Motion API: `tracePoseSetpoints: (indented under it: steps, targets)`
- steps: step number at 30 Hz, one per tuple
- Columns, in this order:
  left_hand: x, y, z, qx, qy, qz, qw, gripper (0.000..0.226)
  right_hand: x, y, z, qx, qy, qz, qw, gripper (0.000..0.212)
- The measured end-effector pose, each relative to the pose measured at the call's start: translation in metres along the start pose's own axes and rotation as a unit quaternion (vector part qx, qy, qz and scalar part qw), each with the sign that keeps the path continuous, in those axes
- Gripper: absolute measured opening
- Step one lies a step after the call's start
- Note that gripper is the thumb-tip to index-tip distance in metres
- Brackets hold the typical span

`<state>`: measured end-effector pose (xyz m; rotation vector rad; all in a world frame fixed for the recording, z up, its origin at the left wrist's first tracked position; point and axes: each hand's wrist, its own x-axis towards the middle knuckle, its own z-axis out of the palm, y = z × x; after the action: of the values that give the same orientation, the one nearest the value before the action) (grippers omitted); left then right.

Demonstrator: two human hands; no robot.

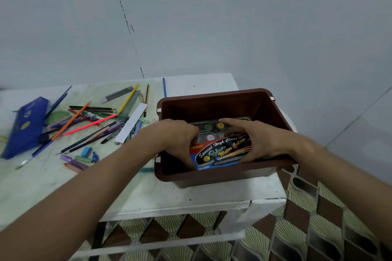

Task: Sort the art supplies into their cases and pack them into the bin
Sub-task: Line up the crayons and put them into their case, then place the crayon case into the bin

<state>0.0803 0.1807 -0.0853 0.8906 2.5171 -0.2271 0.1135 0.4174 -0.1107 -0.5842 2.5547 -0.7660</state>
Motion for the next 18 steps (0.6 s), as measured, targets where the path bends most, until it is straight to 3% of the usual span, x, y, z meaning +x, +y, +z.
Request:
tracePoseSetpoints:
  steps: [9, 14, 18]
  targets:
    - [-0.002, -0.002, 0.003, 0.023, 0.036, 0.021, 0.999, 0.072, -0.003, 0.003, -0.012, 0.055, -0.002, 0.046, 0.997, 0.094]
    - [0.003, 0.005, -0.002, -0.078, 0.042, 0.048, 0.995, 0.065, 0.000, 0.002, -0.014, 0.054, 0.024, 0.072, 0.996, 0.085]
    - [0.013, 0.017, 0.006, -0.090, 0.014, 0.086, 0.992, 0.054, 0.001, 0.006, -0.009, 0.008, -0.017, 0.098, 0.995, 0.093]
